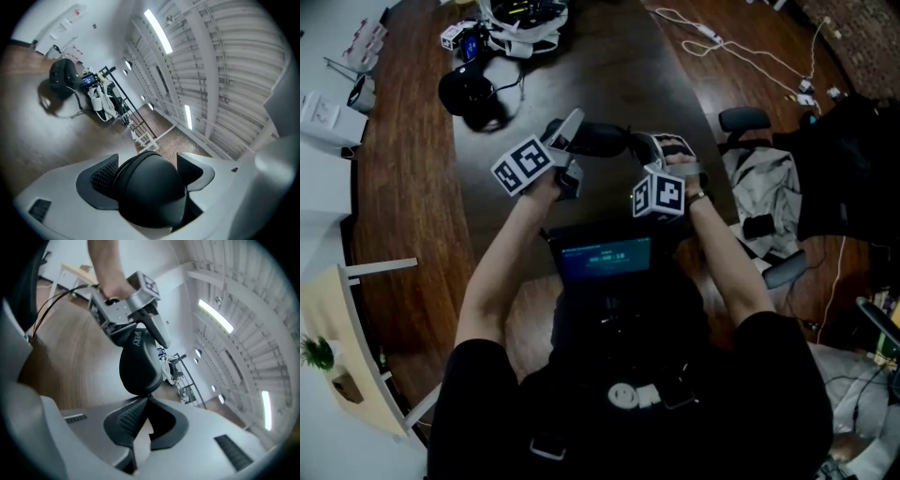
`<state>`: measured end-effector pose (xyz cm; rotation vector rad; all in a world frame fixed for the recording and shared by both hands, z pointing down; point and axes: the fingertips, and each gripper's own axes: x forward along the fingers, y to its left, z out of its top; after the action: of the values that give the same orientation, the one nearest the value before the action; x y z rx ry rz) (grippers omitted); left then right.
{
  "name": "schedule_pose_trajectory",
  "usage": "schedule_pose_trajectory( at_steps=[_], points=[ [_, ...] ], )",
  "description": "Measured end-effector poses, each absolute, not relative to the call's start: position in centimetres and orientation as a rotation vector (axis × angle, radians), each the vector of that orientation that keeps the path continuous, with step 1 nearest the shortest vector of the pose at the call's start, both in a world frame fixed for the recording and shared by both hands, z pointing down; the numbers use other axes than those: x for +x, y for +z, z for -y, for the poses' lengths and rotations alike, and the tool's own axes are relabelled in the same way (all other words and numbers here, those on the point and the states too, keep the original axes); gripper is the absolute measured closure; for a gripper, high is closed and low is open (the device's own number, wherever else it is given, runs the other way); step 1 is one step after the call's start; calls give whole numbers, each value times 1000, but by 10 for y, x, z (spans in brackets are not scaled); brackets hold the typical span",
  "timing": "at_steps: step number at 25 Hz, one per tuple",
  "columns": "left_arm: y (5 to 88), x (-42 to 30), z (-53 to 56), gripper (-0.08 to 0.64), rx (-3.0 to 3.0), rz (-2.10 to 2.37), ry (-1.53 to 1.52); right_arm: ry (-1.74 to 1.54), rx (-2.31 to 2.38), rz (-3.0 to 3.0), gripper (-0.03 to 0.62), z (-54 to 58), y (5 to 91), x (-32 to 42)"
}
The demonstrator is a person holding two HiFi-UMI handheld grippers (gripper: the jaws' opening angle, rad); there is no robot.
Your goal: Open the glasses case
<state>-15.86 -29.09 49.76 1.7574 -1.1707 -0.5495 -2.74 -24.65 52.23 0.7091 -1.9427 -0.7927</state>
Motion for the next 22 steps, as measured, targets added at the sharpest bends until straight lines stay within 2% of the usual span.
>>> schedule_pose_trajectory(
  at_steps=[3,5,8,10,12,15,19,22],
  points=[
    [482,-168,284,178,1770,1106,-705,-361,809,2181,572,247,518,-28],
    [475,-162,283,179,1895,1083,-703,-240,855,2255,572,249,512,-27],
    [467,-159,286,177,2008,1130,-684,-404,796,2214,572,244,513,-36],
    [467,-164,288,204,1977,1155,-693,-537,768,2173,572,239,515,-42],
    [474,-167,291,190,1900,1157,-714,-620,770,2145,572,236,515,-45],
    [472,-172,291,178,1825,1123,-809,-595,743,2226,571,227,518,-54],
    [470,-168,292,161,1910,1165,-751,-563,773,2304,572,225,507,-55],
    [460,-167,289,161,1904,1039,-831,-587,722,2321,571,219,507,-59]
  ],
)
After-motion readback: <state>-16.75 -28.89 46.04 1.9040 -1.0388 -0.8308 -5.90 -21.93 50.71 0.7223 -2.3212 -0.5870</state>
